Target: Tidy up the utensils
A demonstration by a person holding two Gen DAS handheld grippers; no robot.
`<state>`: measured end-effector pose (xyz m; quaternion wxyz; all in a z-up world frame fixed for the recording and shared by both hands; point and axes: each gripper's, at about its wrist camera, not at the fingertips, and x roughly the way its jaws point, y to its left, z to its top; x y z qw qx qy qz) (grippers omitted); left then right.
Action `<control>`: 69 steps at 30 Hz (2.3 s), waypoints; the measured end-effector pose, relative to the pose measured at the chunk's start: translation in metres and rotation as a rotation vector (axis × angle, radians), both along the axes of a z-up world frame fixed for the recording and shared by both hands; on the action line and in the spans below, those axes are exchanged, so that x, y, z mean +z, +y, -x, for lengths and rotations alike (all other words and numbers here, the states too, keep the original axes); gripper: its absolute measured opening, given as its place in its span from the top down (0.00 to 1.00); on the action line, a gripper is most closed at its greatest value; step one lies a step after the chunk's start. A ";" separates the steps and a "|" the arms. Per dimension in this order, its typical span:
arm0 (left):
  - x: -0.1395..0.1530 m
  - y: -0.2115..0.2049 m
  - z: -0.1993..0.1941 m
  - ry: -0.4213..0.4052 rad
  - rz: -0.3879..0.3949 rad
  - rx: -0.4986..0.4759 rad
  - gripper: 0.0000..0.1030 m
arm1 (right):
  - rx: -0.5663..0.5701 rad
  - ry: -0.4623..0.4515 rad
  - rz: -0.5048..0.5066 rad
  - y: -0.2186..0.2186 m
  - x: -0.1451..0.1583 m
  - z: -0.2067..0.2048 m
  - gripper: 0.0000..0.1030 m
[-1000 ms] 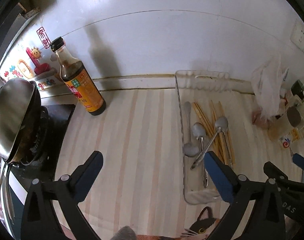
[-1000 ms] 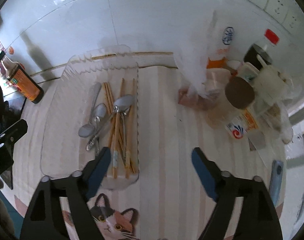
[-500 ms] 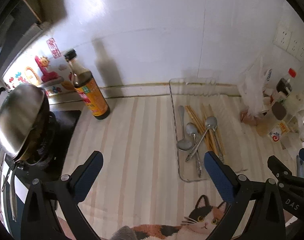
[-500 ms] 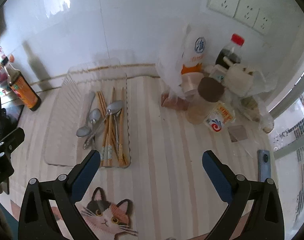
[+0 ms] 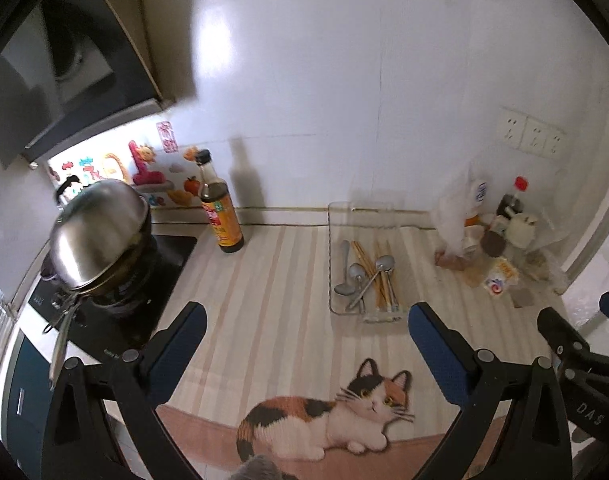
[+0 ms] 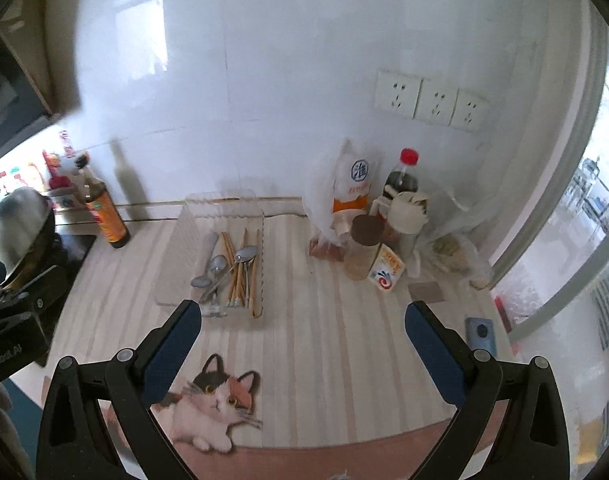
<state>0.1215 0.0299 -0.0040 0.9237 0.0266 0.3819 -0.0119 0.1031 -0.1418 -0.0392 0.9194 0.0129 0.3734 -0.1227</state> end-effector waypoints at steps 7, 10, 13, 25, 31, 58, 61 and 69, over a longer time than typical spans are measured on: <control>0.028 0.001 0.055 -0.023 0.010 0.007 0.00 | 0.022 -0.029 -0.010 0.004 0.028 0.063 0.00; 0.036 0.002 0.071 -0.021 0.014 0.010 0.00 | 0.026 -0.039 -0.012 0.008 0.038 0.082 0.00; 0.043 0.002 0.080 -0.010 0.005 0.010 0.00 | 0.017 -0.046 -0.014 0.012 0.046 0.094 0.00; 0.060 0.016 0.082 0.031 0.001 0.019 0.00 | 0.000 -0.018 0.002 0.022 0.075 0.101 0.00; 0.059 0.016 0.080 0.043 -0.002 0.018 0.00 | -0.002 -0.013 0.006 0.022 0.077 0.099 0.00; 0.056 0.018 0.075 0.034 -0.037 -0.004 0.00 | 0.020 0.025 0.010 0.019 0.069 0.088 0.00; 0.055 0.017 0.075 0.035 -0.036 -0.003 0.00 | 0.022 0.027 0.006 0.017 0.069 0.088 0.00; 0.053 0.016 0.074 0.041 -0.027 -0.013 0.00 | 0.021 0.029 0.002 0.015 0.069 0.086 0.00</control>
